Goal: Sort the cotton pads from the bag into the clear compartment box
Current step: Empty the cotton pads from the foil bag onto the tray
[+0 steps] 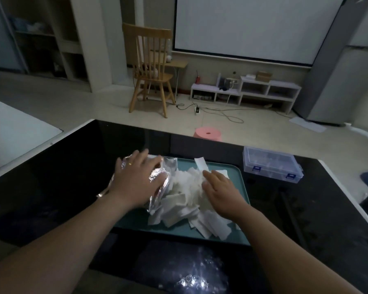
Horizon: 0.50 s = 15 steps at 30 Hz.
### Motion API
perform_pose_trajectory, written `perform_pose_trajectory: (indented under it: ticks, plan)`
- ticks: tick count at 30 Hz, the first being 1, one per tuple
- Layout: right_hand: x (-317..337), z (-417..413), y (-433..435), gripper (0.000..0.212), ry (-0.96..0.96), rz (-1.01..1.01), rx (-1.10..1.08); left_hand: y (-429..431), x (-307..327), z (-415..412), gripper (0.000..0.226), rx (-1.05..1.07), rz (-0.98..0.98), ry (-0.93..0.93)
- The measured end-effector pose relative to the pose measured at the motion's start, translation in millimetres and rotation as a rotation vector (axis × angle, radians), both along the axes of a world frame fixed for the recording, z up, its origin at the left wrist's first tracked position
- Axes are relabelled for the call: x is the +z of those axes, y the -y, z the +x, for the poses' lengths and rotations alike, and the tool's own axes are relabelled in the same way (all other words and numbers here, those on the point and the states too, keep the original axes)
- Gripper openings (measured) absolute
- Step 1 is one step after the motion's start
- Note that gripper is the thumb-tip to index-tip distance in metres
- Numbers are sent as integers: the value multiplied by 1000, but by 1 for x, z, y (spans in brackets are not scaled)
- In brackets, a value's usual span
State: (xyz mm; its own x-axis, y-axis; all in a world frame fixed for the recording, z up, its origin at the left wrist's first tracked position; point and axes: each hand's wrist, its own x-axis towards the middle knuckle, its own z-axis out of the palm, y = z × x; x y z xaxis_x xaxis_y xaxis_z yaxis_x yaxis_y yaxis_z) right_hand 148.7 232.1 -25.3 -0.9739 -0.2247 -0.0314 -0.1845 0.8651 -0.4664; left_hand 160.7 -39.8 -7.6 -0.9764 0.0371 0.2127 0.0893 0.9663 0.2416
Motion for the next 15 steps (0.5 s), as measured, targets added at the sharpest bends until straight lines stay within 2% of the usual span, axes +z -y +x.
perform_pose_trajectory:
  ticks: [2,3,5,7,9,11,13,15]
  plan:
    - [-3,2,-5,54,15,11,-26,-4,-10,-1,61,51,-104,103]
    - [-1,3,-7,54,2,-8,-54,-6,-8,0,62,61,-109,82]
    - [5,5,-10,57,-61,-102,-94,-17,1,3,66,1,-88,-66]
    - [12,10,-9,60,-113,-169,-55,-40,8,15,79,-158,-78,-158]
    - [11,15,-6,59,-106,-97,22,-63,-3,32,84,-310,-197,-103]
    - [2,19,-8,42,-67,-22,33,-73,-19,37,88,-337,-346,58]
    - [-3,18,-18,26,-45,-11,-23,-76,-26,26,95,-294,-350,147]
    - [0,17,-29,23,-41,-53,-90,-80,-25,11,94,-268,-290,114]
